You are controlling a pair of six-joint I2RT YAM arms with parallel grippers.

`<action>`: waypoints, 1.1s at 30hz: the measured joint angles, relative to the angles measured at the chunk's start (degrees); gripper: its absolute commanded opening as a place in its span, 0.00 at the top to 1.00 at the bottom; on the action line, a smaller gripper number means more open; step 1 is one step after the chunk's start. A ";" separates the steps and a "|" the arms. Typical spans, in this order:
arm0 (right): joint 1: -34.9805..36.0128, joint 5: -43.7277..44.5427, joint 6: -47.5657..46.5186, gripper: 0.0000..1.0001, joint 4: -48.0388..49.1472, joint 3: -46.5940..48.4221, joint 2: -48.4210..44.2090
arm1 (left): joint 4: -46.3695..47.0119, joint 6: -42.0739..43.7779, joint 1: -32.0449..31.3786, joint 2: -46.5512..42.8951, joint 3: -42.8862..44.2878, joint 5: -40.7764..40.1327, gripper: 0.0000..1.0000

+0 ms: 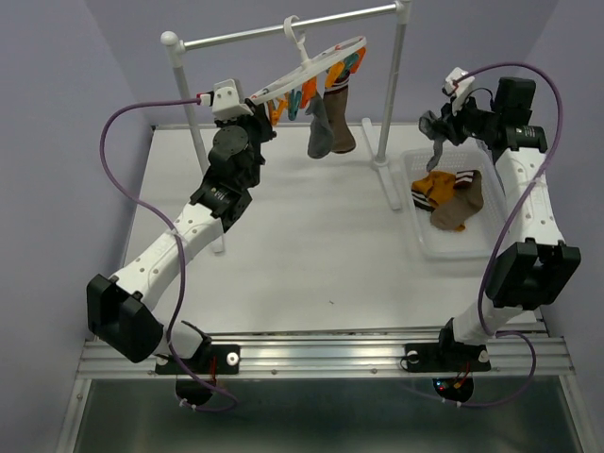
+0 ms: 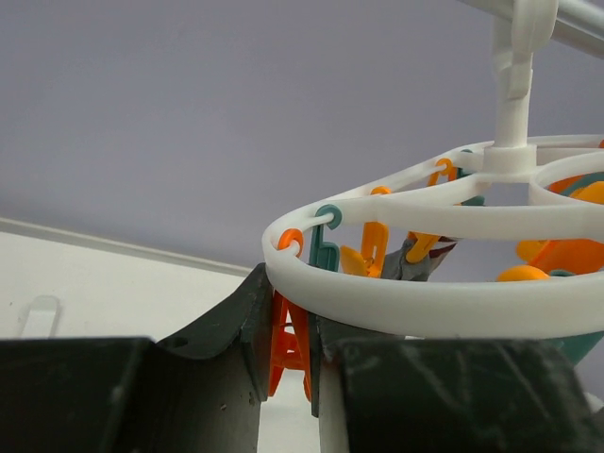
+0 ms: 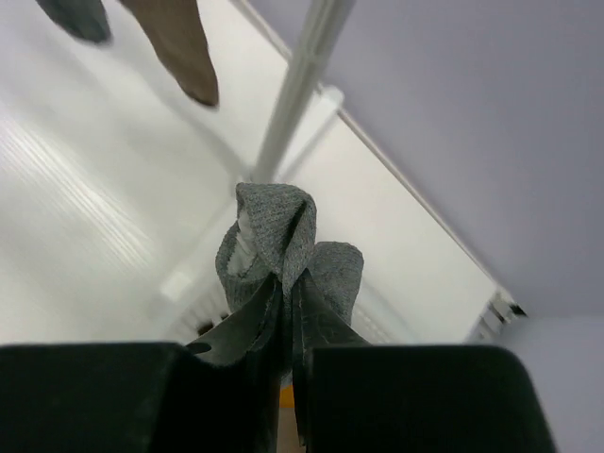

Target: Clip the socks to the hanger

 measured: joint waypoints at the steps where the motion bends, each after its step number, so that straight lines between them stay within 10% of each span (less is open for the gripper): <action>1: 0.07 -1.40 2.16 0.99 1.03 0.42 -0.09 | -0.20 0.00 -0.02 -0.22 0.04 0.02 1.00; 13: 16.92 -17.44 32.83 0.99 17.77 -1.11 -0.50 | -1.64 -0.44 0.02 -0.85 0.83 2.51 1.00; 33: 30.12 -5.64 62.97 0.99 52.26 -15.82 -1.03 | -5.44 -5.09 0.02 -1.57 1.84 9.31 1.00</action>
